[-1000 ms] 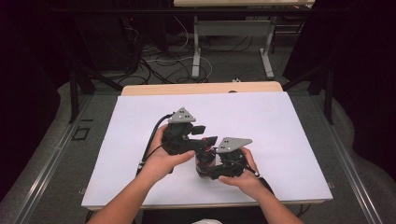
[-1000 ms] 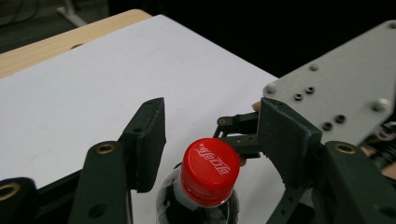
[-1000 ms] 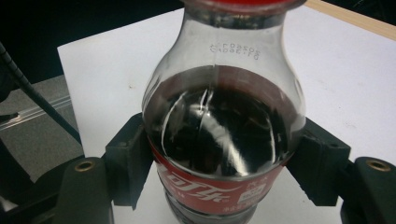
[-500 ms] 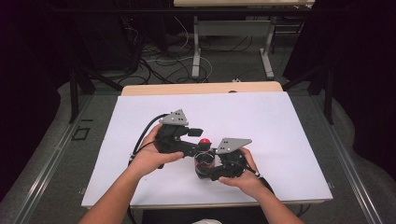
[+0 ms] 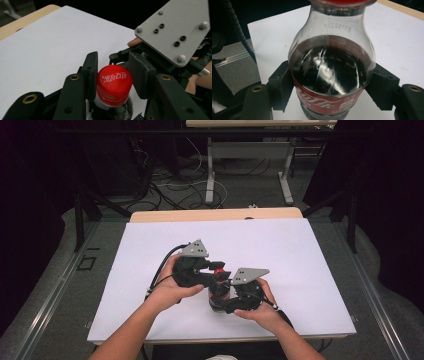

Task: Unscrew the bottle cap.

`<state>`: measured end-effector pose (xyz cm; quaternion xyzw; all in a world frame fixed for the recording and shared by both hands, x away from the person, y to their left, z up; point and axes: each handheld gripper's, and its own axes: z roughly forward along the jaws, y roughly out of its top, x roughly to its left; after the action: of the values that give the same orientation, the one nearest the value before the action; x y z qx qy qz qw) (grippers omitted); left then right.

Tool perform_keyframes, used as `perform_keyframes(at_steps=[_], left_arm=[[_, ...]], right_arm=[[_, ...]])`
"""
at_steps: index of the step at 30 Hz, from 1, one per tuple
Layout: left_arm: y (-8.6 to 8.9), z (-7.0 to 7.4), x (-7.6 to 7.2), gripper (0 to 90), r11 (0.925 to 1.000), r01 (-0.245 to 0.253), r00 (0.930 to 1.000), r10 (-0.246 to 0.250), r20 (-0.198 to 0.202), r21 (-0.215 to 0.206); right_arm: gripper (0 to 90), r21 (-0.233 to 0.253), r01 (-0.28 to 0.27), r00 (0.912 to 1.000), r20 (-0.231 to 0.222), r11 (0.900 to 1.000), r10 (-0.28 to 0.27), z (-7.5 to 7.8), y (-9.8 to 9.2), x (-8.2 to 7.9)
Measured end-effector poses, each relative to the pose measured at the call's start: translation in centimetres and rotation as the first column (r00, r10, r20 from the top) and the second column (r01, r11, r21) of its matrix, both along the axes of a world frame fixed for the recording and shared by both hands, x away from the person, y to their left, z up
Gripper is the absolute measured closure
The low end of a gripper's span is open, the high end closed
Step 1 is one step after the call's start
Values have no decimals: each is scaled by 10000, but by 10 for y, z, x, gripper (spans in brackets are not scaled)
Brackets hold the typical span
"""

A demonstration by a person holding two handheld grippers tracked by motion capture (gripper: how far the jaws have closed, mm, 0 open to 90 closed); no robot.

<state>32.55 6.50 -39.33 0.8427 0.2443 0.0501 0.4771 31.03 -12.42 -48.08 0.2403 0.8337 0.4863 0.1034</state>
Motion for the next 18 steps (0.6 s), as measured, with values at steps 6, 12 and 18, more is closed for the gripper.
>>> perform_keyframes(at_steps=[6, 12, 18], left_arm=[[-10, 4, -8, 616, 9843, -1735, 9838, 1747, -403, 321], [-15, 10, -9, 618, 9673, -2535, 9650, 2523, -711, -85], [-15, 14, -7, 618, 9670, -2547, 9642, 2534, -778, -75]], right_arm=[[298, -72, 295, 9996, 12, 9995, -295, -1, 0, 0], [299, -220, 699, 9972, 267, 9973, -693, -2, 2, -1], [299, -260, 534, 9985, 94, 9982, -532, -3, 2, -1]])
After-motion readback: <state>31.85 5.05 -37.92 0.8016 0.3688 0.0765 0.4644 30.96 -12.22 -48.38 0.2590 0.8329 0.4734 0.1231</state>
